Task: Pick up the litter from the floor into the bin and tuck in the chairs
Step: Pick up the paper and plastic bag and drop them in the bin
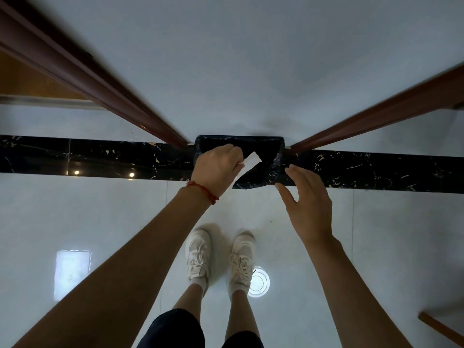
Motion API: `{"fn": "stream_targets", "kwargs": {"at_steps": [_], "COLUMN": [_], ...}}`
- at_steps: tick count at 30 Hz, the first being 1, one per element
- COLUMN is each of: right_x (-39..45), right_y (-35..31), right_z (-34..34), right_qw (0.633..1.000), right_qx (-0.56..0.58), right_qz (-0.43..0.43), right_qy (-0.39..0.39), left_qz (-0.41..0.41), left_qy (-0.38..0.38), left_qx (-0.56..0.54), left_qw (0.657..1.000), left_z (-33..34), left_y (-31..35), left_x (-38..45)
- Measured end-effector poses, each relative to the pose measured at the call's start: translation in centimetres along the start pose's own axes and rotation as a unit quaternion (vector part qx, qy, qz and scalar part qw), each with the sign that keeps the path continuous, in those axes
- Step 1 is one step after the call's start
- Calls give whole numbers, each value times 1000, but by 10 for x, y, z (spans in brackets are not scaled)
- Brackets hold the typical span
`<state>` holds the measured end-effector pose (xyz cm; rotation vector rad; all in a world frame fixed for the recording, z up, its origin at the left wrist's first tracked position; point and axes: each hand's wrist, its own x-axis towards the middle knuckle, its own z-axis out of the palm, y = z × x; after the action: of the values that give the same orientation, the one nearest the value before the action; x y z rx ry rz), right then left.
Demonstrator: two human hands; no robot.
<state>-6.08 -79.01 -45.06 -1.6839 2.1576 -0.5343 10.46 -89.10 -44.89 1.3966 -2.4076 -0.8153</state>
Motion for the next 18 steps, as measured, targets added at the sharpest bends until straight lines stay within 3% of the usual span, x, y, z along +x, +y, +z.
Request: {"fn": "stream_targets", "kwargs": {"at_steps": [9, 18], "right_x": [-3, -15], "right_y": [14, -15], "right_z": [-5, -38], "right_qw": [998, 998], "right_qx": [-46, -60], "right_qz": [-46, -19], "right_qy": [7, -5], "left_qz": [-15, -6], "left_qy": [-61, -63], "left_qx": [126, 145], "left_qw": [990, 987], "left_z": [43, -12], "left_y": [-14, 19], "left_x": [19, -56]}}
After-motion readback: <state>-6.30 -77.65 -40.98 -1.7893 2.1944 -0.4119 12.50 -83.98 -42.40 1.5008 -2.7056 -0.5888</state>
